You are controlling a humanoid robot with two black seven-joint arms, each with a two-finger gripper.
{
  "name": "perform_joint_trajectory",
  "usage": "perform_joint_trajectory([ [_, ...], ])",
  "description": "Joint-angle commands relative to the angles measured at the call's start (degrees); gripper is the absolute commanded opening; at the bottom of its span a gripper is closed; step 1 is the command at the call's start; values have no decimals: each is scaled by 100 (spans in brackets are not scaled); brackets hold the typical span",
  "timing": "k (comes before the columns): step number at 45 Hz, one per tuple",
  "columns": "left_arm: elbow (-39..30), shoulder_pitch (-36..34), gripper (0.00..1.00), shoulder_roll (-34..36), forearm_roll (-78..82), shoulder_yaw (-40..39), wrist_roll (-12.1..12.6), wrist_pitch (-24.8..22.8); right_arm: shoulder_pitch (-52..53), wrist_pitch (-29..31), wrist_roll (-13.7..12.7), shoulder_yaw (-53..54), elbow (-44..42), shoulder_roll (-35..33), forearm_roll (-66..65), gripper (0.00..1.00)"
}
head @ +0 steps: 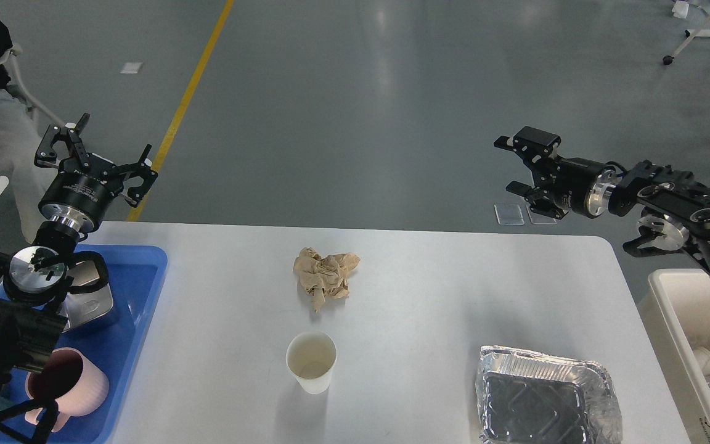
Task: Tidy desktop
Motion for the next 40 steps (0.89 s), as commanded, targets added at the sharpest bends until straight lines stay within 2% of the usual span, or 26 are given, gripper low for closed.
perform_joint_trajectory([
  [1,-1,-5,99,-14,0,7,0,9,-104,83,10,8,-65,-67,20,100],
  [14,-1,4,99,-40,0,7,0,9,-386,-5,-25,553,-232,-32,90,100],
  [23,-1,4,99,-41,0,7,0,9,-403,-22,98,553,-249,-24,-392,100],
  [27,-1,12,99,-49,0,7,-9,9,-421,-416,194,571,-258,-15,-639,97],
  [31,-1,21,99,-58,0,7,-18,9,-509,-1014,256,571,-258,11,-683,90],
  [34,8,21,99,-67,0,7,-26,9,-579,-1270,230,606,-320,64,-666,91],
  [37,8,21,99,-67,0,7,-26,9,-597,-1297,168,606,-311,73,-631,100],
  [40,8,12,99,-76,0,7,-26,9,-605,-1244,168,606,-276,64,-587,100],
])
